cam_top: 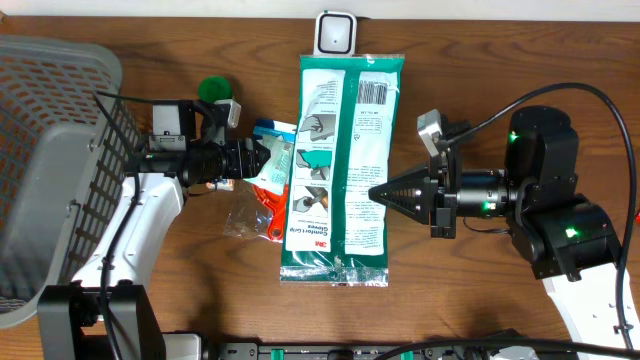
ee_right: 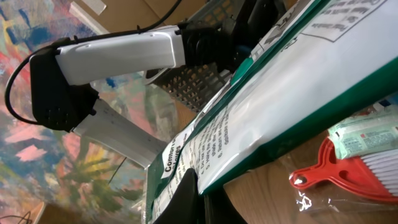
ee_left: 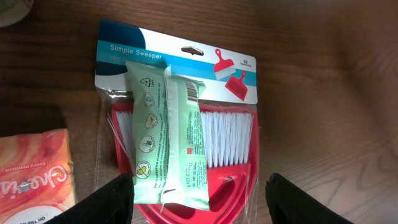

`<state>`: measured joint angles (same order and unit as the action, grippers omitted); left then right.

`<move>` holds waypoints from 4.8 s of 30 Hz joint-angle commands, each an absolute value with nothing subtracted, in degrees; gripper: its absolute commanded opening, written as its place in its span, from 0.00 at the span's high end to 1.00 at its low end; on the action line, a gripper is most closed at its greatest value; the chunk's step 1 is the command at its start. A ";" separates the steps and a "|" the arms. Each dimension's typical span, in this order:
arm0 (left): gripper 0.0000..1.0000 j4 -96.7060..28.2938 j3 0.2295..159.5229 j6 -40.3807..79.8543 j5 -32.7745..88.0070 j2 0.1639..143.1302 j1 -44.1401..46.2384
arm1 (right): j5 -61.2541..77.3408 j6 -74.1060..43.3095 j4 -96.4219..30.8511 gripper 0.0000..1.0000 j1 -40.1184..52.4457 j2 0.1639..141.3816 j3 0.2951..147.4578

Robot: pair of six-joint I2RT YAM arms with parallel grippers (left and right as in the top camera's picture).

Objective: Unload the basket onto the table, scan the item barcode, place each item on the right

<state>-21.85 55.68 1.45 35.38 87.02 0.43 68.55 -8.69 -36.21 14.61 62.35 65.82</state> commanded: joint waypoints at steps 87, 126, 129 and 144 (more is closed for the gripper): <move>0.32 -21.30 55.29 3.51 30.96 86.56 -9.58 | -51.64 61.32 5.78 0.99 25.98 114.26 91.13; 0.32 -22.37 55.29 3.49 30.35 86.59 -9.58 | -54.22 80.66 28.10 0.99 30.06 137.93 91.13; 0.32 -22.39 55.29 3.49 30.33 86.59 -9.58 | -54.22 80.62 28.08 0.99 30.04 137.93 91.11; 0.32 -22.37 55.29 3.51 30.33 86.59 -9.58 | -58.28 70.41 31.51 0.99 29.82 136.05 91.48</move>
<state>-22.11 55.68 2.98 31.09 87.02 -9.13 -55.81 74.96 31.24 29.87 137.95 90.30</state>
